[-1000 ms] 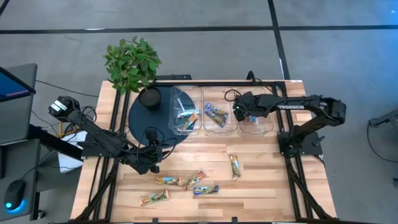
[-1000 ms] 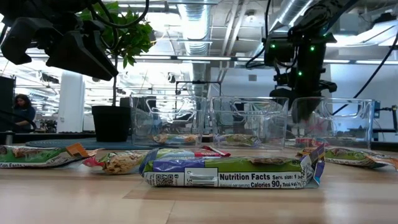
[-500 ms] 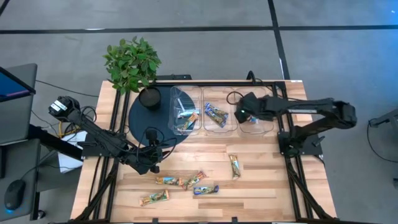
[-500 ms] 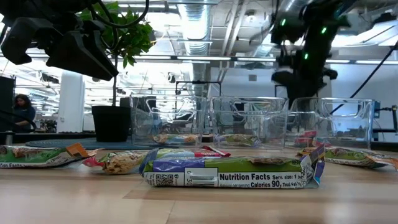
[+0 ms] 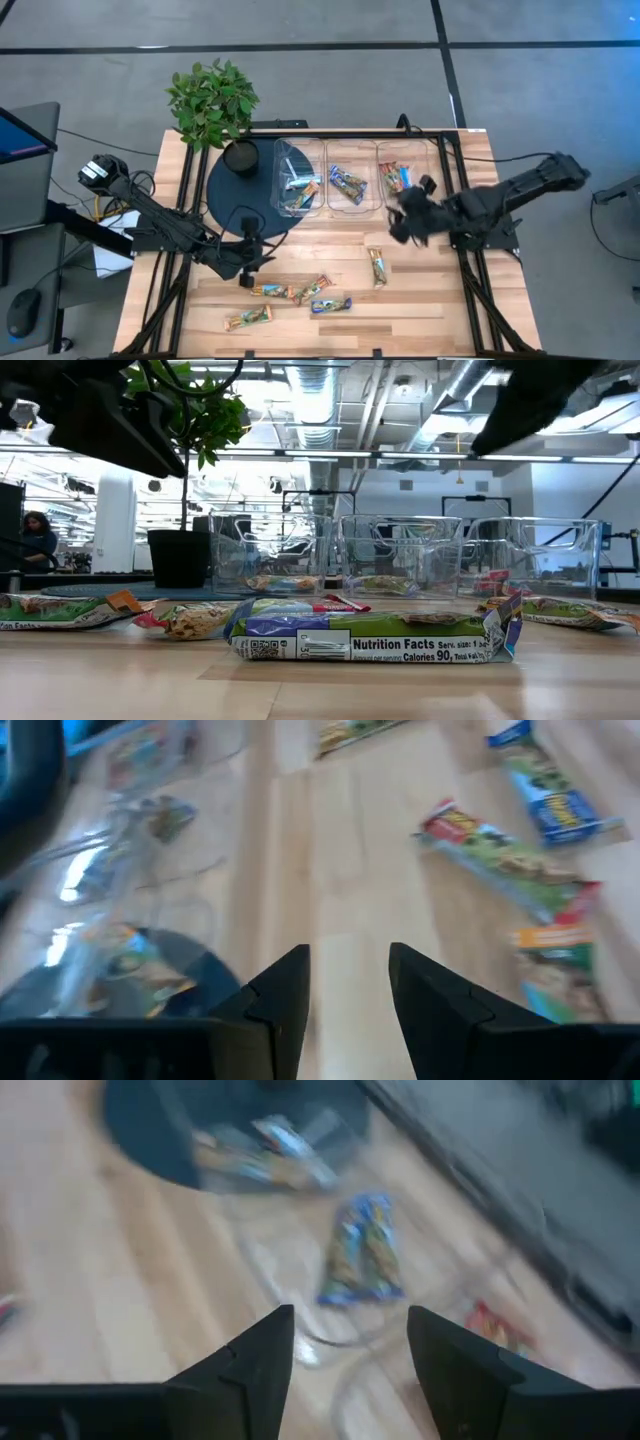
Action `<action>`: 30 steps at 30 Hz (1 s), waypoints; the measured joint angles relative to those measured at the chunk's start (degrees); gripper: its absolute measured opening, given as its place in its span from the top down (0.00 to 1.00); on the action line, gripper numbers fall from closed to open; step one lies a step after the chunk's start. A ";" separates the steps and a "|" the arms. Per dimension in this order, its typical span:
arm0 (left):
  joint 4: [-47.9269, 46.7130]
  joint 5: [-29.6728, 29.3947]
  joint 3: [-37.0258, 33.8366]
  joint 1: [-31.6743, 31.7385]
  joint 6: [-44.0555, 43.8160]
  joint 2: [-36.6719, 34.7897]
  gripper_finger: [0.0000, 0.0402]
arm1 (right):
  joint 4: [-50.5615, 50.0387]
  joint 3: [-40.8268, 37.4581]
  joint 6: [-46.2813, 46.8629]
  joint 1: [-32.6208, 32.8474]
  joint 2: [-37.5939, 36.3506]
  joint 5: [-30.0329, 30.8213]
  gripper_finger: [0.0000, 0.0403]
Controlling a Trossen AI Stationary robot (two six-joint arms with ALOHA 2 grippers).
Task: Pick and place Granola Bars by type
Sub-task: Put the yellow granola bar into the left transparent bin
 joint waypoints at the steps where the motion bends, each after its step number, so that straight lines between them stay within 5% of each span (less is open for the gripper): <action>1: 0.00 1.04 0.00 0.00 -0.63 0.01 0.66 | 0.98 0.00 -0.98 2.97 0.45 2.12 0.54; 15: 5.50 13.52 0.00 -1.88 -7.53 9.02 0.66 | 12.13 -0.02 -5.99 30.16 14.10 23.92 0.55; 21: 10.13 19.61 0.00 -1.92 -7.70 14.05 0.66 | 16.90 -0.02 -6.01 35.22 19.23 30.10 0.57; 30: 13.18 20.42 0.02 -1.95 -10.38 15.08 0.58 | 18.25 -0.02 -6.01 37.74 21.32 33.90 0.60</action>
